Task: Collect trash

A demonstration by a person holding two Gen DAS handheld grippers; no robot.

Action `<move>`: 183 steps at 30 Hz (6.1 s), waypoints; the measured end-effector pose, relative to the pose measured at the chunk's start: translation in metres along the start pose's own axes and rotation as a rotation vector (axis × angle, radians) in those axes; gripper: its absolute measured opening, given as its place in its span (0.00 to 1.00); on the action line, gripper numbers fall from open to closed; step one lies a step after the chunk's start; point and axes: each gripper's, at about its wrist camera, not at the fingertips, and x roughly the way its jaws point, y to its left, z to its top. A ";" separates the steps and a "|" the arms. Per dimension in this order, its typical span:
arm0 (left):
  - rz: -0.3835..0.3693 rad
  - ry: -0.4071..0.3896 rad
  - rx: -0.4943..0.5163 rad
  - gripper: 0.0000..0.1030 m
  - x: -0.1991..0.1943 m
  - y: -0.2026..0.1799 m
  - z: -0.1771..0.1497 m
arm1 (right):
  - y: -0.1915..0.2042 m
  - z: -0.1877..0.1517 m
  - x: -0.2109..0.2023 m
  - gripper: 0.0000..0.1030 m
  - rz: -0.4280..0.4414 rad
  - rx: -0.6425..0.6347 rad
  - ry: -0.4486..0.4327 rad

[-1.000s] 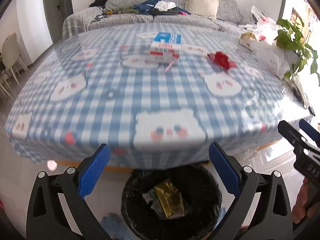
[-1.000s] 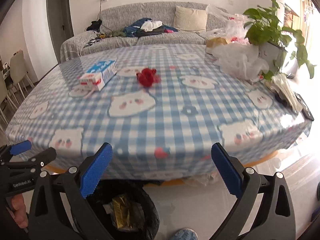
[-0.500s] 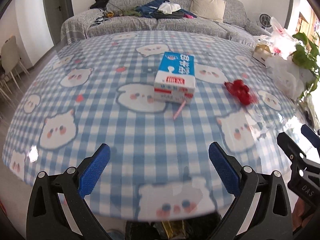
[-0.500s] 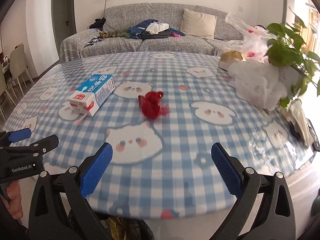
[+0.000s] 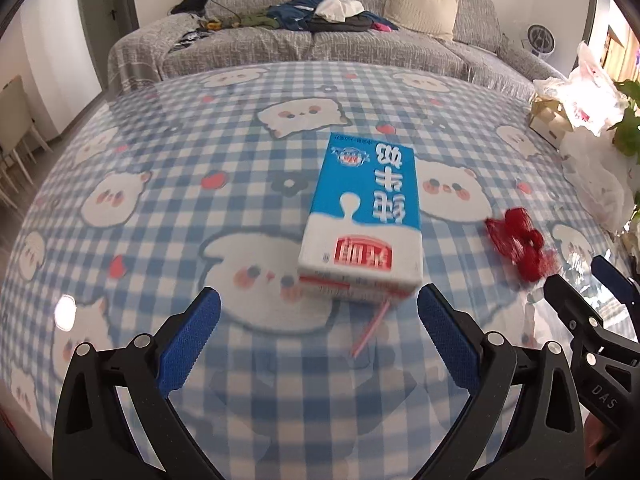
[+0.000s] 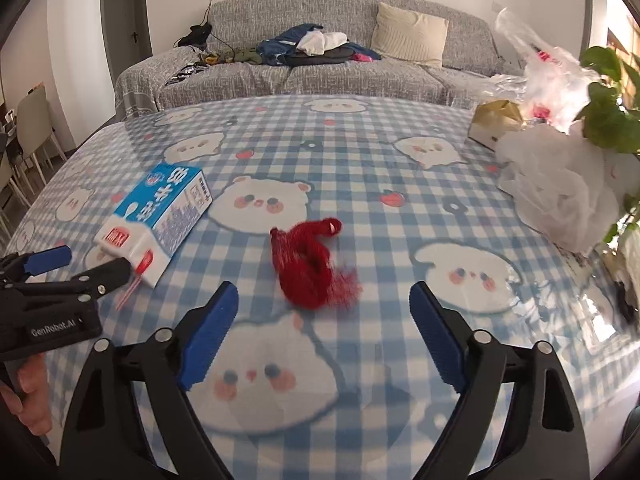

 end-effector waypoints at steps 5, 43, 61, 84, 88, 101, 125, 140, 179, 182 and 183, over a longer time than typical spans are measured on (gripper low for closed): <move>-0.015 0.015 0.003 0.93 0.020 -0.003 0.017 | 0.001 0.016 0.020 0.72 0.023 0.015 0.017; -0.027 -0.009 0.028 0.61 -0.012 -0.019 0.010 | 0.005 0.008 0.001 0.18 0.049 0.029 0.068; -0.058 -0.031 0.011 0.61 -0.083 -0.011 -0.054 | 0.007 -0.032 -0.072 0.18 0.045 0.043 0.025; -0.081 0.005 -0.006 0.61 -0.140 0.001 -0.180 | 0.011 -0.125 -0.143 0.18 0.080 0.067 0.017; -0.077 0.026 -0.007 0.61 -0.140 0.002 -0.201 | 0.009 -0.148 -0.146 0.18 0.078 0.071 0.032; -0.068 0.095 0.001 0.61 -0.108 -0.011 -0.259 | 0.004 -0.219 -0.122 0.18 0.032 0.071 0.142; -0.072 0.092 0.043 0.85 -0.064 -0.029 -0.283 | 0.002 -0.239 -0.111 0.18 0.007 0.093 0.174; 0.012 0.039 -0.010 0.94 -0.081 0.035 -0.283 | 0.061 -0.245 -0.109 0.18 0.083 0.043 0.176; -0.021 -0.010 -0.045 0.94 -0.162 0.057 -0.253 | 0.057 -0.204 -0.169 0.92 0.046 0.022 0.111; -0.019 -0.017 -0.037 0.94 -0.182 0.056 -0.250 | 0.052 -0.199 -0.181 0.93 0.037 0.034 0.116; -0.016 -0.019 -0.033 0.94 -0.186 0.055 -0.249 | 0.050 -0.197 -0.186 0.93 0.030 0.041 0.123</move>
